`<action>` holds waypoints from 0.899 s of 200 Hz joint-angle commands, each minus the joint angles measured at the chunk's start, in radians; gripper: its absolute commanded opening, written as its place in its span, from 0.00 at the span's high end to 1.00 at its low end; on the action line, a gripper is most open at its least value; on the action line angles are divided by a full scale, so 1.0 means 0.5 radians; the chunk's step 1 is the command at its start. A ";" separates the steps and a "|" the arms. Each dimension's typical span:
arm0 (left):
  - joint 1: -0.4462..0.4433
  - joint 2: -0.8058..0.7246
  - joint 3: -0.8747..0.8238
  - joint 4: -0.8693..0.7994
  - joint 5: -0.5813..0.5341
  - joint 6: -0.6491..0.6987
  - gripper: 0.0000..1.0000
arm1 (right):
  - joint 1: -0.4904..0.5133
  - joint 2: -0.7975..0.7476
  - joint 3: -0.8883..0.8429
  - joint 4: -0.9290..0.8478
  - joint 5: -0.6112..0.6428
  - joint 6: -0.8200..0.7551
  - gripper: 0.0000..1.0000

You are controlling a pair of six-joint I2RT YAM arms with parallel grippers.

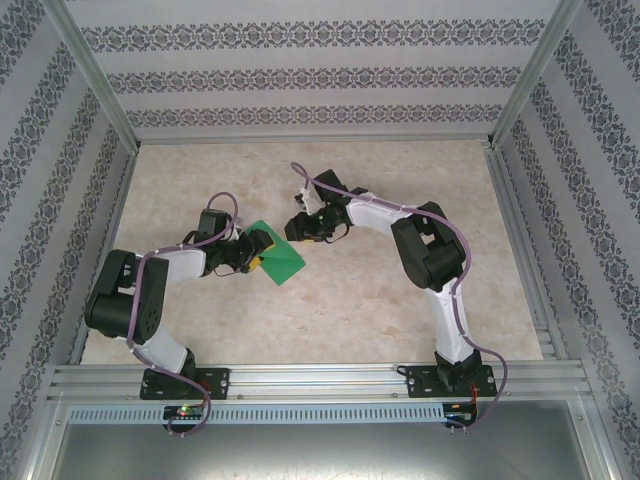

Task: Fold a paper plane with a square sheet of paper (pick it up from the middle)
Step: Turn over the paper at the center of the table.

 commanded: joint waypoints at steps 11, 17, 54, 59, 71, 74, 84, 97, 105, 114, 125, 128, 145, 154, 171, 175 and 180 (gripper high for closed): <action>-0.057 0.020 0.024 0.209 0.102 0.080 0.45 | -0.053 -0.151 -0.117 0.122 -0.024 0.110 0.54; -0.063 0.023 0.032 0.202 0.104 0.111 0.45 | -0.060 -0.168 -0.142 0.144 -0.021 0.132 0.54; -0.083 0.084 0.045 0.229 0.101 0.172 0.50 | -0.108 -0.292 -0.278 0.245 0.009 0.236 0.53; -0.082 0.087 0.035 0.249 0.102 0.161 0.49 | -0.116 -0.310 -0.301 0.257 0.019 0.244 0.53; -0.082 0.088 0.022 0.288 0.087 0.129 0.47 | -0.126 -0.343 -0.335 0.269 0.032 0.260 0.53; -0.081 0.086 0.015 0.300 0.081 0.120 0.47 | -0.126 -0.349 -0.341 0.271 0.035 0.264 0.53; -0.081 0.074 -0.004 0.347 0.060 0.085 0.44 | -0.131 -0.362 -0.359 0.274 0.045 0.271 0.53; -0.081 0.050 -0.016 0.356 0.005 0.059 0.42 | -0.131 -0.366 -0.368 0.270 0.043 0.274 0.53; -0.084 0.029 -0.029 0.363 -0.027 0.039 0.42 | -0.126 -0.364 -0.373 0.272 0.040 0.277 0.53; -0.083 0.005 -0.051 0.388 -0.067 0.010 0.41 | -0.125 -0.361 -0.376 0.273 0.039 0.278 0.53; -0.082 -0.020 -0.082 0.458 -0.094 -0.042 0.41 | -0.120 -0.359 -0.383 0.278 0.041 0.282 0.53; -0.084 -0.027 -0.090 0.468 -0.103 -0.057 0.40 | -0.119 -0.357 -0.385 0.283 0.040 0.286 0.53; -0.083 -0.050 -0.138 0.589 -0.137 -0.142 0.41 | -0.110 -0.354 -0.397 0.294 0.045 0.291 0.53; -0.081 -0.062 -0.168 0.658 -0.158 -0.186 0.41 | -0.105 -0.348 -0.397 0.296 0.043 0.296 0.53; -0.085 -0.078 -0.224 0.774 -0.193 -0.262 0.40 | -0.098 -0.340 -0.401 0.295 0.049 0.297 0.53; -0.086 -0.081 -0.240 0.799 -0.196 -0.274 0.40 | -0.097 -0.339 -0.398 0.293 0.051 0.299 0.53; -0.089 -0.084 -0.255 0.834 -0.196 -0.280 0.40 | -0.099 -0.336 -0.397 0.288 0.055 0.299 0.53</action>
